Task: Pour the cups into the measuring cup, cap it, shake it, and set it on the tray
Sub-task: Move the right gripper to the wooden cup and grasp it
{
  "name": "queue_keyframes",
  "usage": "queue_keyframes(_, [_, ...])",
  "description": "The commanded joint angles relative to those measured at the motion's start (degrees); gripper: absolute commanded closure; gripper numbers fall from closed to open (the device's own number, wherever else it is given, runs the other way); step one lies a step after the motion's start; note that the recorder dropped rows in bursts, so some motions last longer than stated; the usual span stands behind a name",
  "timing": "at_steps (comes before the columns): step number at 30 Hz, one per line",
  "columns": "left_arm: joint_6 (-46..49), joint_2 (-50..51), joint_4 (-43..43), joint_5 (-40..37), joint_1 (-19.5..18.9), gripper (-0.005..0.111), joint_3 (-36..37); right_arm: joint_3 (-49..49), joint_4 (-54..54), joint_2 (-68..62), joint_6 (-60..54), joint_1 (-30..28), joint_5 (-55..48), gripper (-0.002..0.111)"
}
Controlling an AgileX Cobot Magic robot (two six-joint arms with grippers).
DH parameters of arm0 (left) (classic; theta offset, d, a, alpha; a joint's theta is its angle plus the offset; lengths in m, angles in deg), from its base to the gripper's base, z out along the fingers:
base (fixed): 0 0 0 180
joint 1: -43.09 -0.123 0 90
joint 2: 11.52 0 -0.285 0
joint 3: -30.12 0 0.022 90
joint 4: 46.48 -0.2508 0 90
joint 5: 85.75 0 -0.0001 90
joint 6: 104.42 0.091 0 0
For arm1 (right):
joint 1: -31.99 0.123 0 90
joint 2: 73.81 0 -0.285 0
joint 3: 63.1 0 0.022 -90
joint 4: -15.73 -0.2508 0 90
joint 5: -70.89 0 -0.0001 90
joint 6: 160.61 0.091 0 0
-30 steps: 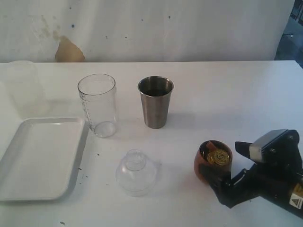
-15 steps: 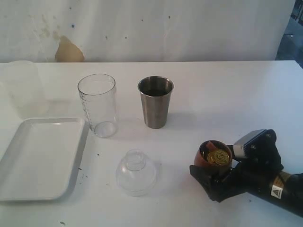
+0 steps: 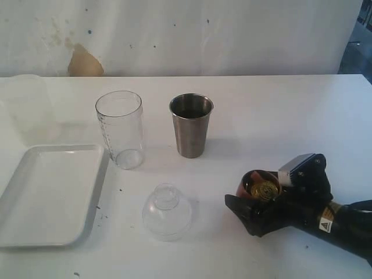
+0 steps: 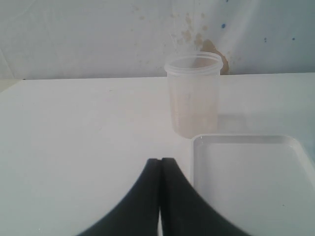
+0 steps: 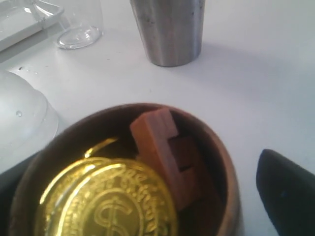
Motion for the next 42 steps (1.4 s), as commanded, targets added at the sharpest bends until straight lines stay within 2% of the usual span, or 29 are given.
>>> queue_keyframes(1, [-0.07,-0.19,-0.31,0.68,0.05,0.107,0.29,1.0,0.7,-0.93,-0.63,-0.04,-0.71,0.004])
queue_keyframes(14, [-0.07,-0.19,-0.31,0.68,0.05,0.107,0.29,2.16,3.97,0.01,-0.63,-0.04,-0.71,0.004])
queue_keyframes(28, [-0.07,-0.19,-0.31,0.68,0.05,0.107,0.29,-1.84,4.81,5.04,-0.36,-0.04,-3.45,0.004])
queue_keyframes(36, [-0.07,-0.19,-0.31,0.68,0.05,0.107,0.29,-1.63,4.59,4.5,-0.36,-0.04,-3.16,0.004])
queue_keyframes(42, [-0.07,-0.19,-0.31,0.68,0.05,0.107,0.29,1.44,4.7,-1.45,-0.36,-0.04,-0.71,0.004])
